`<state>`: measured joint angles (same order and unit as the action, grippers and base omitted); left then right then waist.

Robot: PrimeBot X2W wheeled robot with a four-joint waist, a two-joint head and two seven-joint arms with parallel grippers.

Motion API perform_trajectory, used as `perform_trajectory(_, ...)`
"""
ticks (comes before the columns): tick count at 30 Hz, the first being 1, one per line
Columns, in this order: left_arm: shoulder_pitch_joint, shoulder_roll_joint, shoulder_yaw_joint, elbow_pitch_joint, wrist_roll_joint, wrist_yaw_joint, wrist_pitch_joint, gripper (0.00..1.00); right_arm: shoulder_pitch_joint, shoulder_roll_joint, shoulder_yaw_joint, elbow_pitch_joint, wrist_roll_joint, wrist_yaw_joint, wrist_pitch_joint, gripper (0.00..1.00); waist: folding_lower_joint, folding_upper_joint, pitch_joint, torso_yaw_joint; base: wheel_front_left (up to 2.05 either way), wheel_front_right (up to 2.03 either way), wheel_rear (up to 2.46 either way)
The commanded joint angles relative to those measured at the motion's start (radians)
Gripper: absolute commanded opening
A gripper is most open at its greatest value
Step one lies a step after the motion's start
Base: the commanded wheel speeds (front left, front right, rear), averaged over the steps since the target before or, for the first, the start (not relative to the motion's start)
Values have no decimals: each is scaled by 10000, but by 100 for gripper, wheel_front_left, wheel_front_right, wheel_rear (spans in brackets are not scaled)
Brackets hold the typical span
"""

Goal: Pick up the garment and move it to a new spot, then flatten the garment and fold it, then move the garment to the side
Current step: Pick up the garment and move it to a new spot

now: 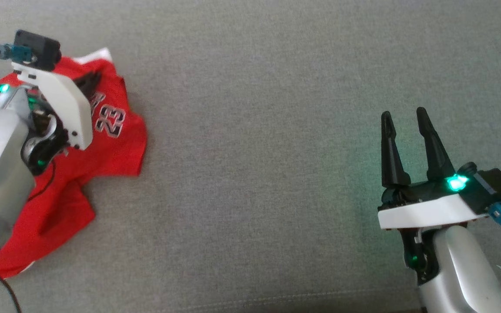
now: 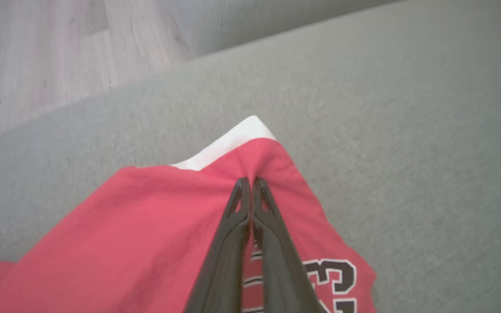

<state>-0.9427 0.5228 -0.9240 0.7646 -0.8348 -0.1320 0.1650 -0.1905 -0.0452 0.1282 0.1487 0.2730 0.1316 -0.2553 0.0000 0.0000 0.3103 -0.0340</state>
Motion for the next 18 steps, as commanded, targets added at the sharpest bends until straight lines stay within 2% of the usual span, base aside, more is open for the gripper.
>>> perform_trajectory(1, -537, 343, 516, -247, -66, 14, -352, 0, 51, -50, 228, -254, 63, -9, -65, 100, 0, 0, -191, 94, 0, 0, 0)
perform_trajectory(10, -485, -49, 710, -1356, -273, 28, -1973, 0, 195, -50, 165, -133, 163, -9, -65, 100, 0, 0, -849, 104, 0, 0, 0)
perform_trajectory(18, -545, -1015, 770, -2743, -408, 611, -2264, 0, 76, -50, 279, -140, 324, -9, -65, 100, 0, 0, -1002, -415, 0, 0, 0)
